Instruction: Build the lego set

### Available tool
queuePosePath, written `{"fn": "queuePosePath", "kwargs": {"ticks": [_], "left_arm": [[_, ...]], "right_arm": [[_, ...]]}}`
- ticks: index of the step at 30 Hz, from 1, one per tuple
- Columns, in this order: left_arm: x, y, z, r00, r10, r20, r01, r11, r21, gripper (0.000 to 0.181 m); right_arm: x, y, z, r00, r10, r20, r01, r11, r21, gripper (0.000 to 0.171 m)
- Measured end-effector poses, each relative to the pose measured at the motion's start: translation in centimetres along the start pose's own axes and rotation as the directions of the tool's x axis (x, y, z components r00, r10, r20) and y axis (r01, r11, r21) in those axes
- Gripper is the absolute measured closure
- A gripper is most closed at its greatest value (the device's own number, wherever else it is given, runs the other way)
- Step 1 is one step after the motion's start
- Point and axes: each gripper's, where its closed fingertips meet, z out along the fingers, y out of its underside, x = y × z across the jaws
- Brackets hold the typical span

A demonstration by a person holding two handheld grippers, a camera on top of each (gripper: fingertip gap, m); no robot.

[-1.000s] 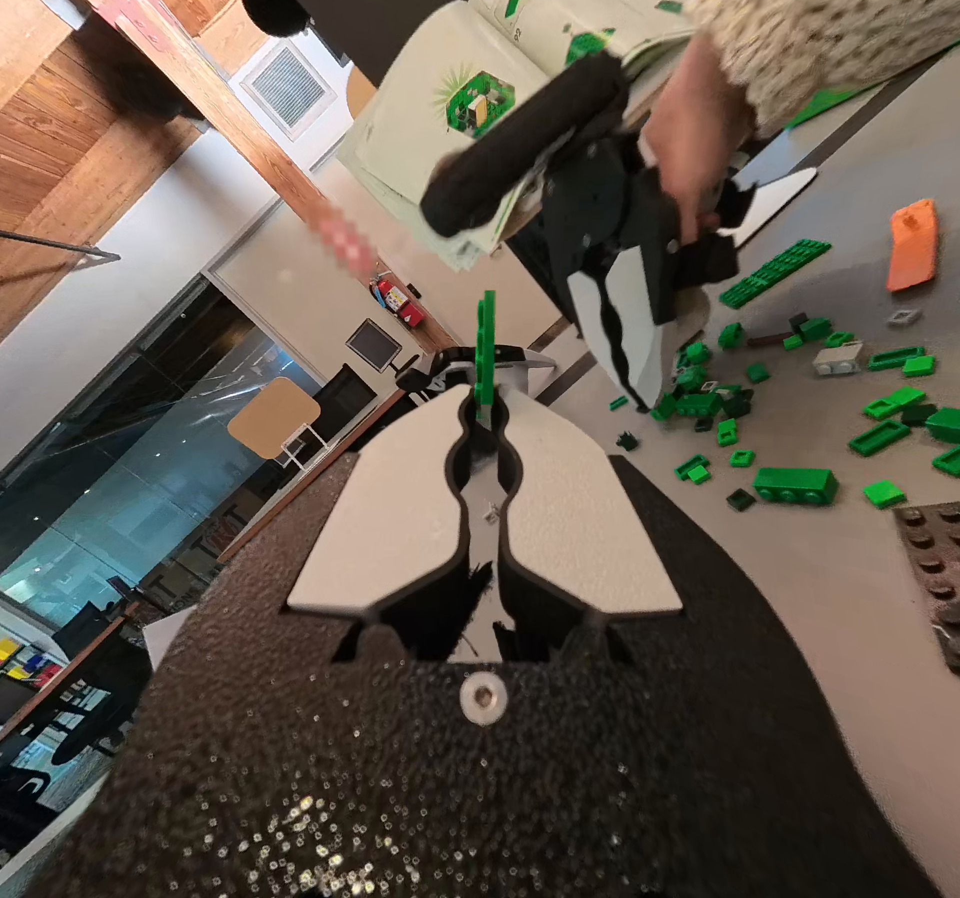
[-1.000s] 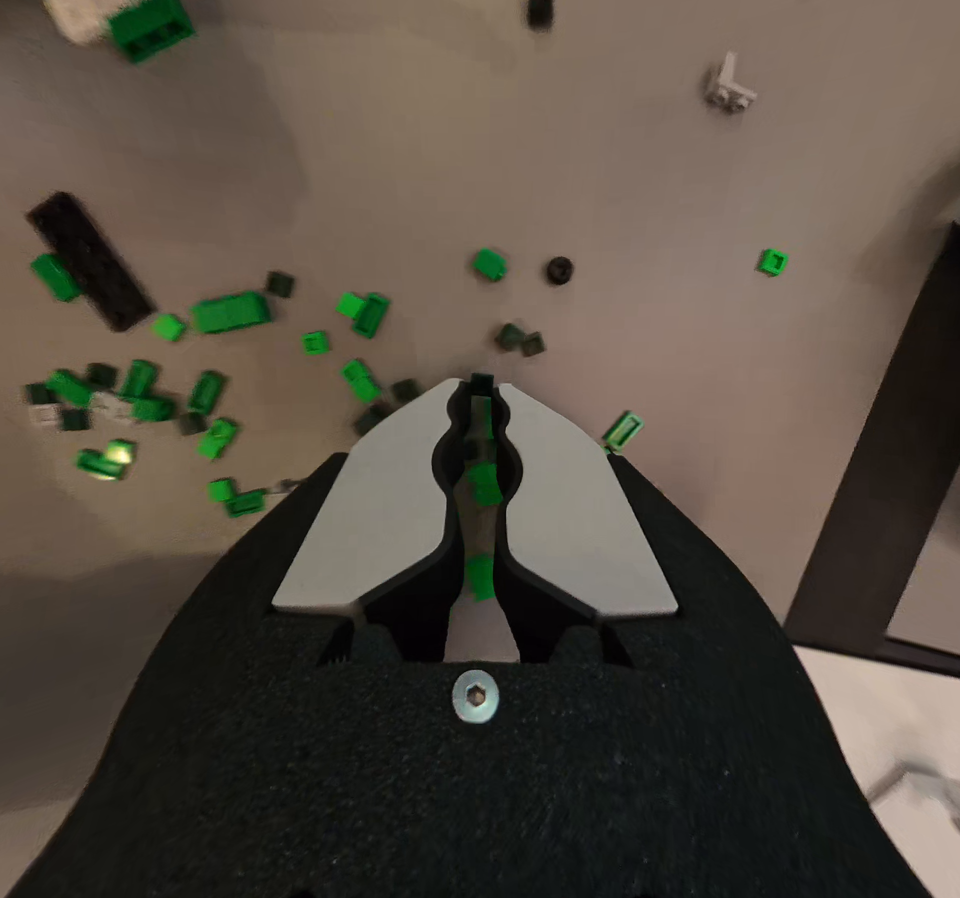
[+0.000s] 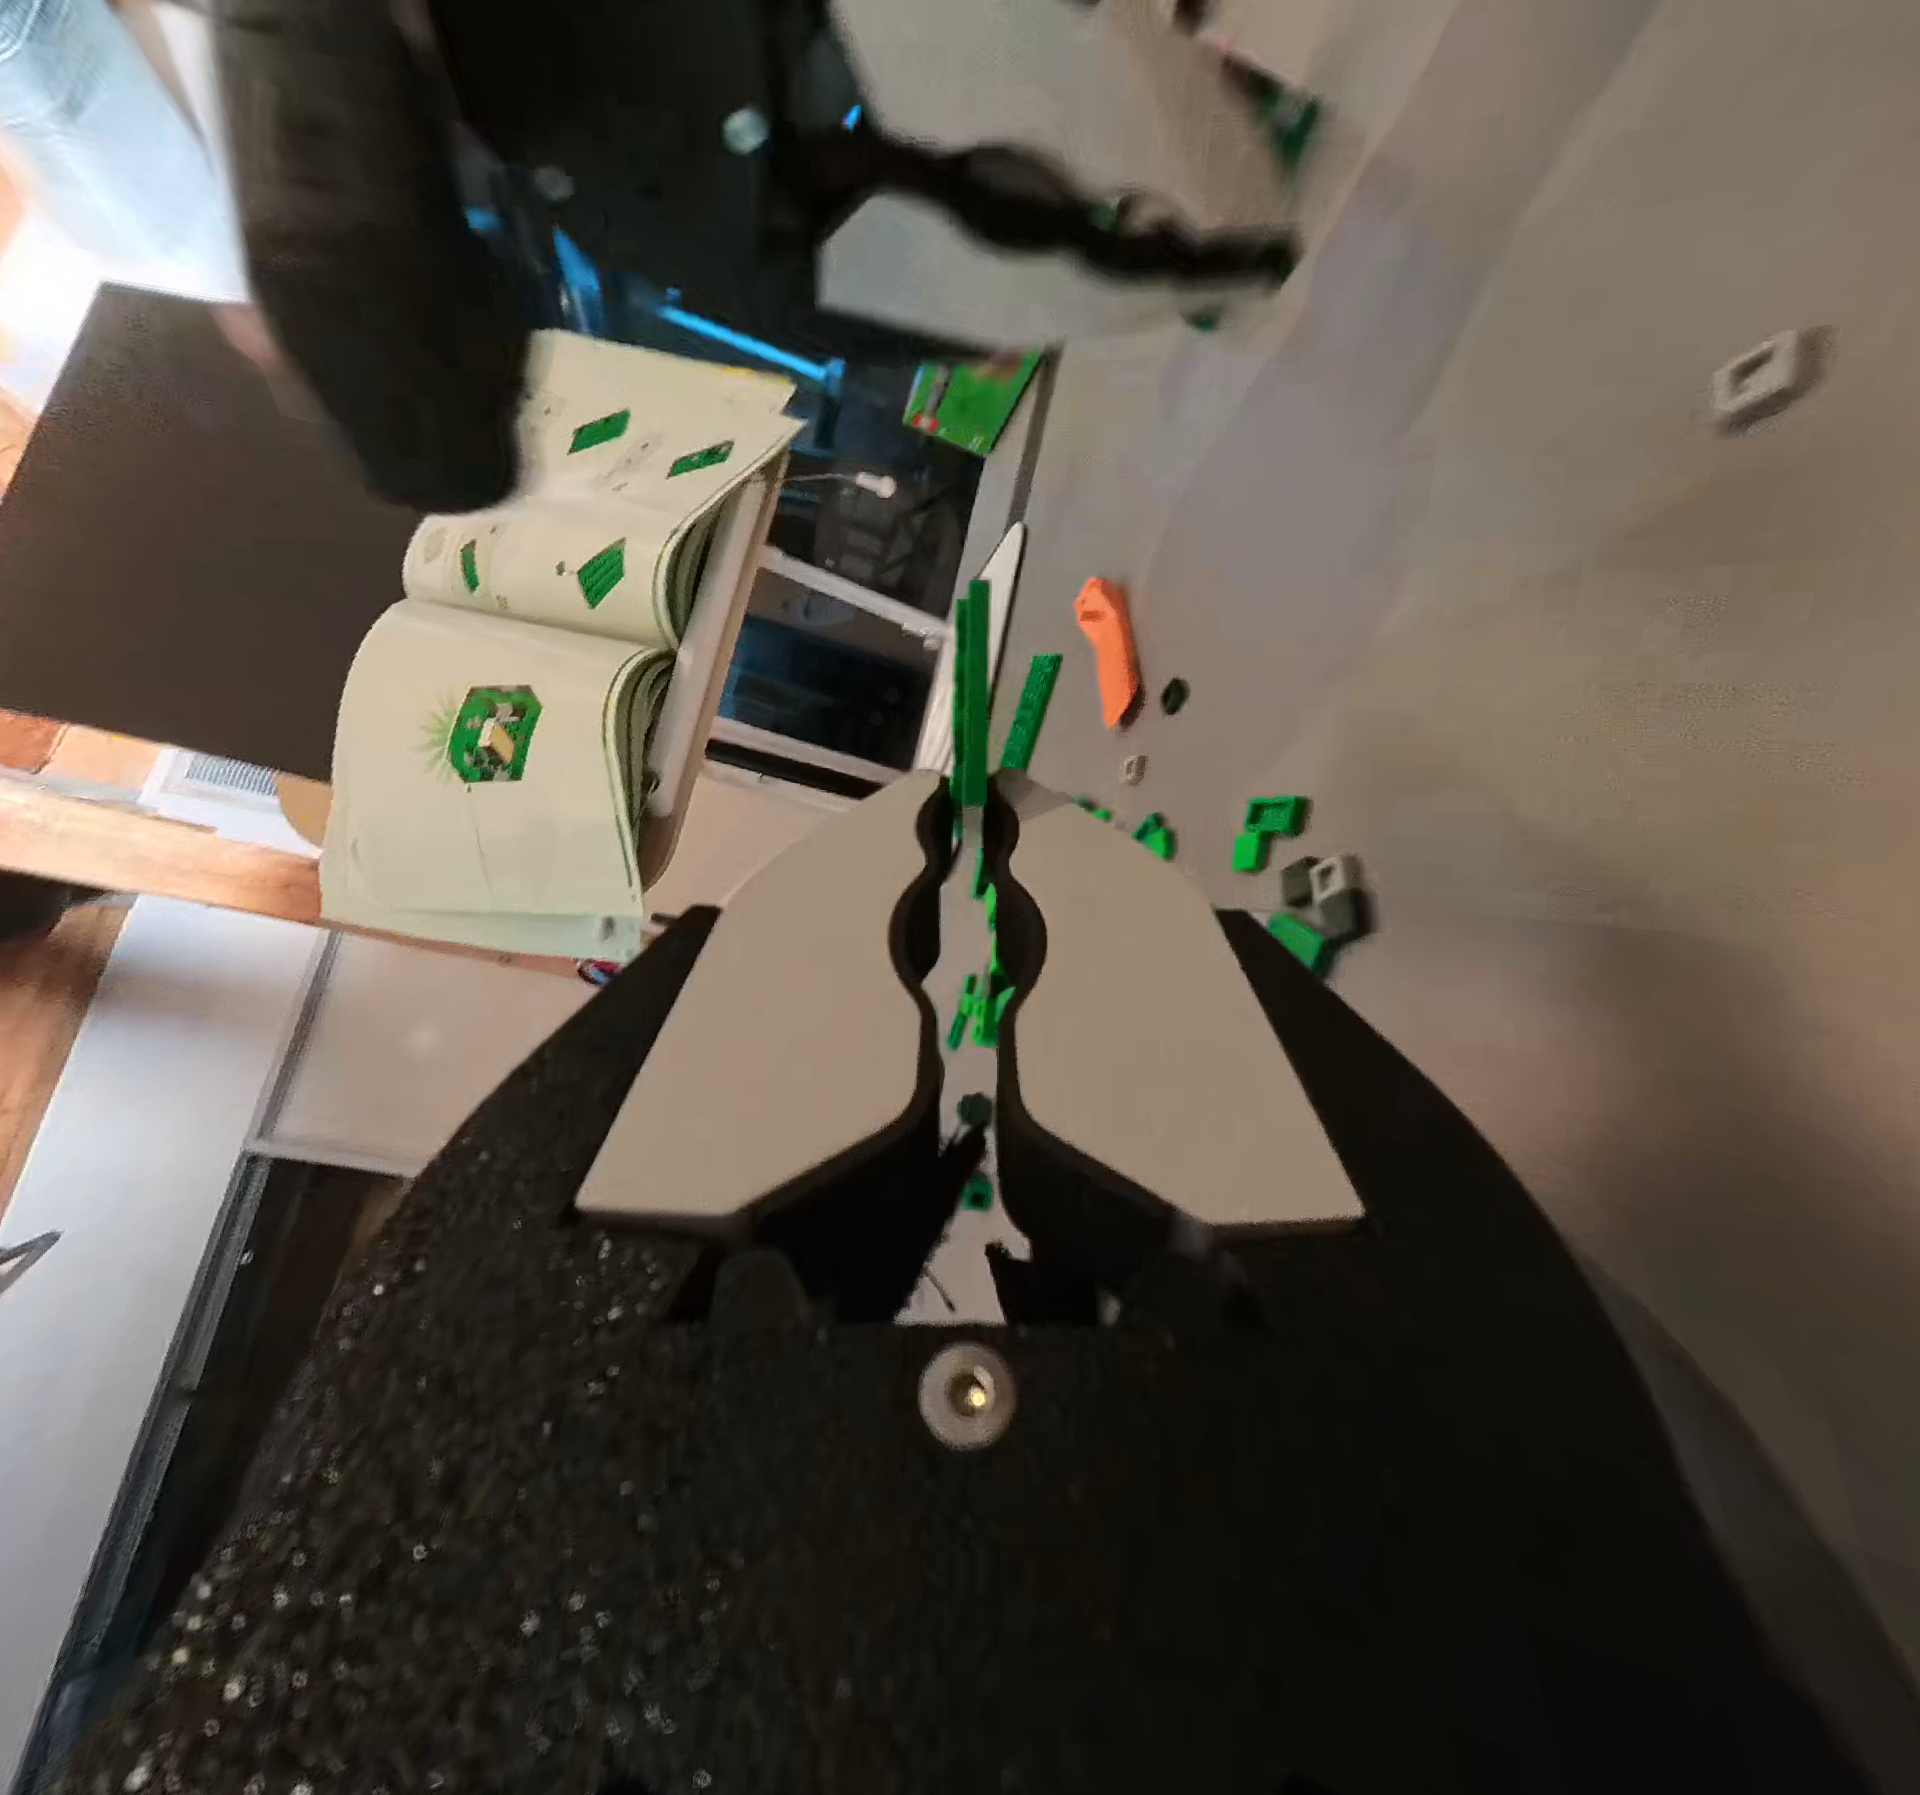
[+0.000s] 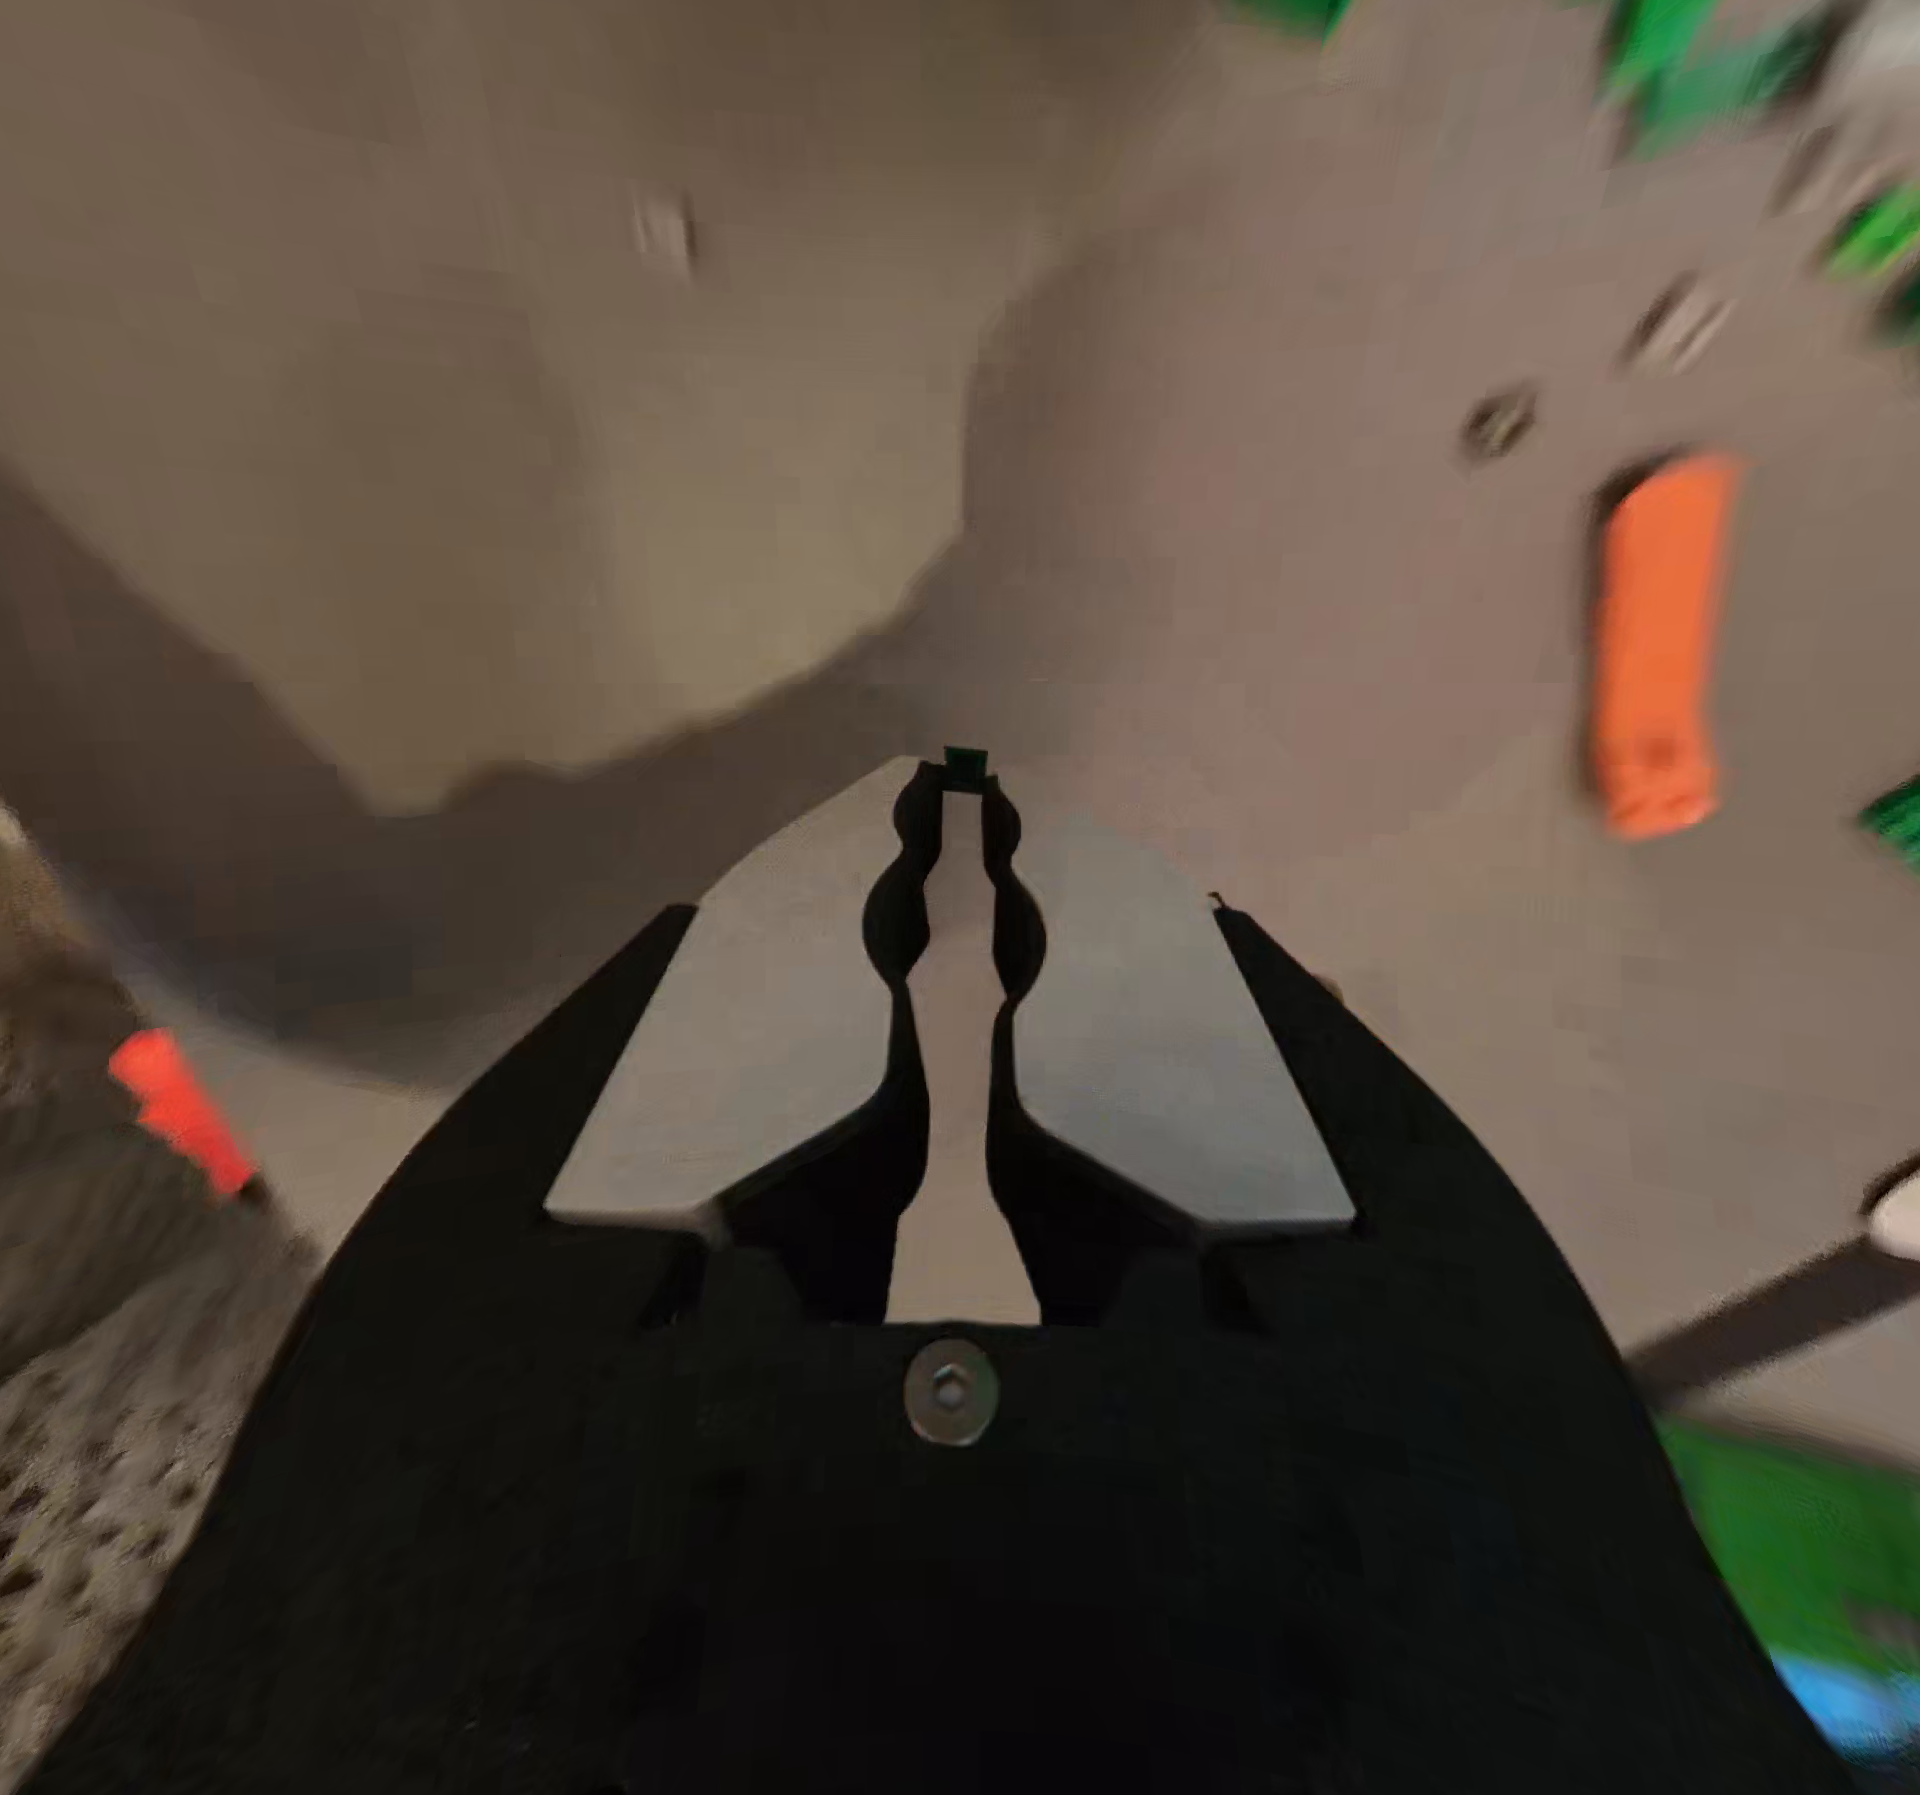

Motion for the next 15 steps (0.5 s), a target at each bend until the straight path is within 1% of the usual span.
{"fn": "queuePosePath", "kwargs": {"ticks": [2,4,5,6,8,9,10,13,15], "left_arm": [[-0.9,1.2,0.0,0.998,0.019,0.055,-0.016,0.998,-0.054,0.177],[-2.0,2.7,-0.1,0.992,0.040,0.123,-0.024,0.991,-0.131,0.177],[-2.6,3.5,-0.2,0.987,0.045,0.153,-0.020,0.987,-0.162,0.177],[-3.2,4.1,-0.4,0.982,0.038,0.185,-0.003,0.983,-0.185,0.177],[-4.2,5.2,-0.8,0.972,-0.008,0.237,0.059,0.976,-0.208,0.177],[-4.6,5.6,-1.0,0.966,-0.040,0.254,0.095,0.973,-0.208,0.177],[-4.8,5.8,-1.1,0.962,-0.067,0.264,0.124,0.971,-0.205,0.177],[-5.0,5.8,-1.2,0.957,-0.093,0.275,0.151,0.969,-0.197,0.177],[-4.7,5.2,-1.0,0.962,-0.089,0.258,0.138,0.974,-0.182,0.177]], "right_arm": [[-1.1,3.3,0.6,0.995,0.082,0.059,-0.066,0.971,-0.231,0.164],[-2.4,5.6,0.8,0.981,0.164,0.102,-0.111,0.910,-0.399,0.164],[-2.7,6.3,0.9,0.977,0.184,0.104,-0.119,0.887,-0.446,0.161],[-2.7,6.3,1.1,0.979,0.183,0.091,-0.124,0.885,-0.448,0.157],[-2.7,5.0,1.5,0.986,0.134,0.101,-0.089,0.926,-0.367,0.149],[-2.4,4.1,1.4,0.991,0.110,0.075,-0.084,0.952,-0.294,0.136],[-2.0,3.3,1.2,0.993,0.110,0.033,-0.101,0.971,-0.215,0.132],[-1.3,1.9,-0.1,0.986,0.145,-0.080,-0.141,0.989,0.048,0.132],[-2.2,2.0,-0.5,0.975,0.201,-0.091,-0.176,0.959,0.224,0.138]]}}
